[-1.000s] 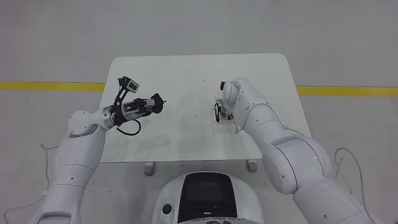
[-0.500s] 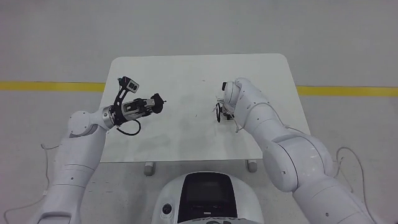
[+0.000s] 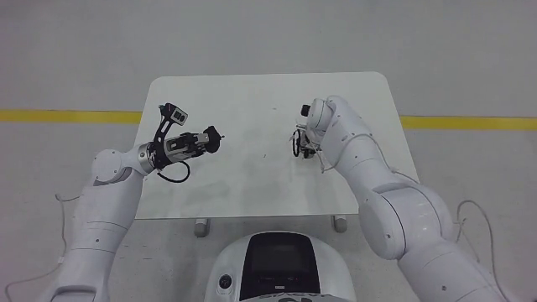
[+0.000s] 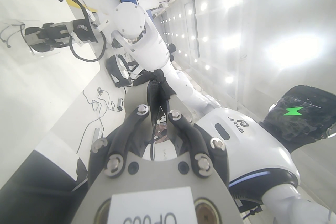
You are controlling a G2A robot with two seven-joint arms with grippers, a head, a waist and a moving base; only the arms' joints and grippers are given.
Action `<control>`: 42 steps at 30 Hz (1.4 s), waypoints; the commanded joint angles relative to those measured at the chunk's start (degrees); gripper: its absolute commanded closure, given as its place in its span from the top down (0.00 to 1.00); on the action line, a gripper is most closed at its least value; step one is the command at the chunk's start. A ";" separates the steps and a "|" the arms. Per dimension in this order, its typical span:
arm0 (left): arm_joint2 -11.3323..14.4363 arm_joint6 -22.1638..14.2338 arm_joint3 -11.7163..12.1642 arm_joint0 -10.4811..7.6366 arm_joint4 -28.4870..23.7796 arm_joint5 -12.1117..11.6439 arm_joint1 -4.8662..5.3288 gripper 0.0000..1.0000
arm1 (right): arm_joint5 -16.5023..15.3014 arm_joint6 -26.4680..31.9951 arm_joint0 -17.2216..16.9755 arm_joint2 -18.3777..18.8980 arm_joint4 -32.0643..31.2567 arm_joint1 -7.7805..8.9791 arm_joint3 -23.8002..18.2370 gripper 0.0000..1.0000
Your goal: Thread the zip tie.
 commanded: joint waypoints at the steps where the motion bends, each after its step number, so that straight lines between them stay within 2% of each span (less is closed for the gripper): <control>1: 0.00 0.00 0.00 0.00 0.00 0.00 0.00 0.00 | -0.07 1.75 -1.32 0.08 -0.15 0.46 -3.10 0.00; 4: 0.00 0.00 0.00 0.00 0.00 0.00 0.00 0.00 | -0.15 4.10 -3.63 0.51 -0.01 1.11 -7.97 0.00; 7: 0.00 0.00 0.00 0.00 0.00 0.00 0.00 0.00 | -0.37 7.08 -6.94 1.26 0.22 1.89 -14.78 0.00; 11: 0.00 0.00 0.00 0.00 0.00 0.00 0.00 0.00 | -0.99 11.94 -12.56 2.71 0.76 3.01 -26.36 0.00; 13: 0.00 0.00 0.00 0.00 0.00 0.00 0.00 0.00 | -1.34 13.58 -14.48 2.99 1.23 3.27 -29.94 0.00; 22: 0.00 0.00 0.00 0.00 0.00 0.00 0.00 0.00 | -1.34 13.58 -14.48 2.99 1.23 3.27 -29.94 0.00; 23: 0.00 0.00 0.00 0.00 0.00 0.00 0.00 0.00 | -1.46 12.18 -15.04 3.23 1.60 3.35 -30.14 0.00; 27: 0.00 0.00 0.00 0.00 0.00 0.00 0.00 0.00 | -1.36 12.01 -17.14 6.82 5.69 4.27 -35.71 0.00; 30: 0.00 0.00 0.00 0.00 0.00 0.00 0.00 0.00 | -2.26 13.57 -20.83 10.11 9.77 5.07 -43.33 0.00; 33: 0.00 0.00 0.00 0.00 0.00 0.00 0.00 0.00 | -2.91 14.90 -25.50 12.47 14.19 5.60 -52.75 0.00; 38: 0.00 0.00 0.00 0.00 0.00 0.00 0.00 0.00 | -1.82 14.26 -32.64 12.55 22.17 5.70 -67.14 0.00; 40: 0.00 0.00 0.00 0.00 0.00 0.00 0.00 0.00 | -1.39 13.19 -34.78 11.67 24.14 5.66 -70.73 0.00; 42: 0.00 0.00 0.00 0.00 0.00 0.00 0.00 0.00 | -1.38 12.78 -35.36 11.39 24.58 5.68 -71.68 0.00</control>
